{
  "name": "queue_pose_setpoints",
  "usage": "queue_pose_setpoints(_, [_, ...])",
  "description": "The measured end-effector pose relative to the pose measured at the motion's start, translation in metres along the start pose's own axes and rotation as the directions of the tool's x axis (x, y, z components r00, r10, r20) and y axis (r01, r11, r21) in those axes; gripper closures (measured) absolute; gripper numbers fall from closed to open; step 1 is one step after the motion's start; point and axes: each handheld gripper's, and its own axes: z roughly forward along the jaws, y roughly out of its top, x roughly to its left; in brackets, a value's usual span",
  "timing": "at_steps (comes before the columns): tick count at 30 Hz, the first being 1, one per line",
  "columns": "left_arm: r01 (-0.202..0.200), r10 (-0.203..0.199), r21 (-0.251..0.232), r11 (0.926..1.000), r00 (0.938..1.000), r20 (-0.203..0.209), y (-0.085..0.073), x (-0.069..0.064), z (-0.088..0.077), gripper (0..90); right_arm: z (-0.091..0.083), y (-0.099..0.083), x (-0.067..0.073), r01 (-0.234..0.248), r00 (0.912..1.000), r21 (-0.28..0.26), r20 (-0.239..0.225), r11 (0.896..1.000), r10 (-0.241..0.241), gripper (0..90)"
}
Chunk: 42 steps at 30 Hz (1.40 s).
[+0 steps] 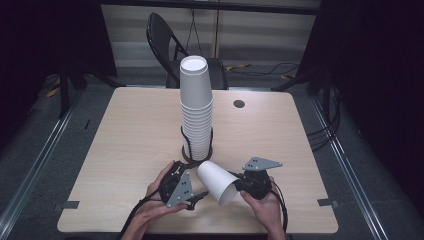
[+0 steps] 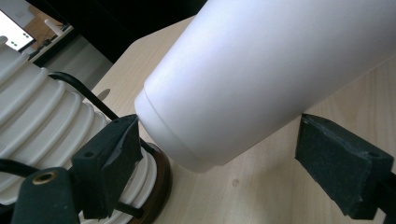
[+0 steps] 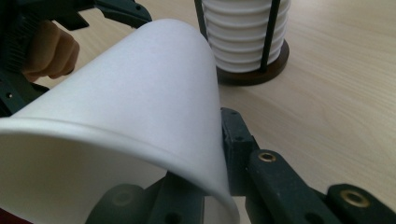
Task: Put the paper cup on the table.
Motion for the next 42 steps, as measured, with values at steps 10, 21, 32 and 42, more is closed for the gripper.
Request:
queue_pose_setpoints(10, [-0.113, 0.113, 0.028, 0.9932, 0.9936, -0.003, 0.013, -0.011, 0.005, 11.6, 0.0, 0.002, -0.002, 0.003, 1.0, 0.055, -0.001, 0.998, -0.003, 86.9])
queue_pose_setpoints(21, [-0.199, 0.202, 0.07, 0.9775, 0.9786, -0.038, 0.021, -0.024, 0.016, 6.6, 0.005, 0.005, -0.002, -0.009, 0.9993, 0.066, -0.036, 0.998, 0.012, 87.4])
queue_pose_setpoints(32, [-0.19, 0.194, 0.078, 0.9787, 0.9799, -0.047, 0.022, -0.022, 0.02, 6.1, 0.016, 0.014, 0.0, -0.021, 0.9961, 0.088, -0.083, 0.996, 0.029, 87.6])
queue_pose_setpoints(42, [-0.194, 0.196, 0.053, 0.9796, 0.9795, -0.044, 0.027, -0.024, 0.025, 9.2, 0.026, 0.023, 0.002, -0.02, 0.9941, 0.115, -0.104, 0.993, 0.032, 88.3])
